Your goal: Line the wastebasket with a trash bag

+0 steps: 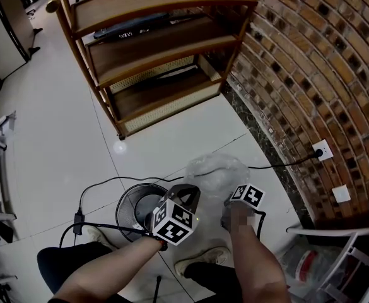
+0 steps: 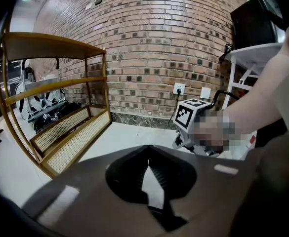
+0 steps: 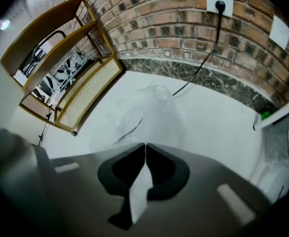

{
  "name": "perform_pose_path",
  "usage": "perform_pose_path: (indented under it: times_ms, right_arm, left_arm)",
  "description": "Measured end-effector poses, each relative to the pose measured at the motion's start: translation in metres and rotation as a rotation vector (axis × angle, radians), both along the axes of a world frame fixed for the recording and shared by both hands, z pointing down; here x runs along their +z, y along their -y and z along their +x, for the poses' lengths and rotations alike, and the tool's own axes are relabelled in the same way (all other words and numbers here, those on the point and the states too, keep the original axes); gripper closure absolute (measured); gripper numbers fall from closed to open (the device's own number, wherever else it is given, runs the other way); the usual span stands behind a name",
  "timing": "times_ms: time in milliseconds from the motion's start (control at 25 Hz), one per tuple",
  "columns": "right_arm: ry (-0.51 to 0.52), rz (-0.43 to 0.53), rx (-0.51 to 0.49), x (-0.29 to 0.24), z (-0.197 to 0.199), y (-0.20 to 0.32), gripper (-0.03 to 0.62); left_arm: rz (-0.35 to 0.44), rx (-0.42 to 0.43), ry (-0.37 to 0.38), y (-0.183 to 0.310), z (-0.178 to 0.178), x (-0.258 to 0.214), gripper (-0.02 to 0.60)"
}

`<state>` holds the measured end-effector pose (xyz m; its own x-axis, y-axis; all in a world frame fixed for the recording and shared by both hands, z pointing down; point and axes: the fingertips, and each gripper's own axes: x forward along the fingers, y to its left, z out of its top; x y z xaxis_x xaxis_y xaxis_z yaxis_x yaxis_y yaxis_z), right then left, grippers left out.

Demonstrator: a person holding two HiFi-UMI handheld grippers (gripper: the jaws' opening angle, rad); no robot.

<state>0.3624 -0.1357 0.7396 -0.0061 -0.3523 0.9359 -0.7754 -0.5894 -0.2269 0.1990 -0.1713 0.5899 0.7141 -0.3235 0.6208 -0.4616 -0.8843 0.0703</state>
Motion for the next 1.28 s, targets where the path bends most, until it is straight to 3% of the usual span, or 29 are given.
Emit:
perform_pose_path:
  times_ms: [600,840,1040,1280]
  right_arm:
    - [-0.066,0.11,-0.074,-0.066,-0.005,-0.008,0.592]
    - [-0.086,0.19,-0.1,-0.108,-0.01,-0.013,0.592]
    - [-0.085,0.28,-0.125,-0.149,-0.021,-0.019,0.592]
    - [-0.091,0.394,-0.175,-0.203,-0.036,-0.025,0.592]
  left_arm:
    - [-0.007,-0.059,-0.04,-0.008,-0.018,-0.031,0.577]
    - [-0.049,-0.103,-0.08,-0.012,-0.024,-0.046,0.577]
    - [-0.148,-0.13,-0.11,-0.019,-0.03,-0.055,0.575]
    - [-0.387,-0.234,-0.186,-0.026,-0.039,-0.046,0.511]
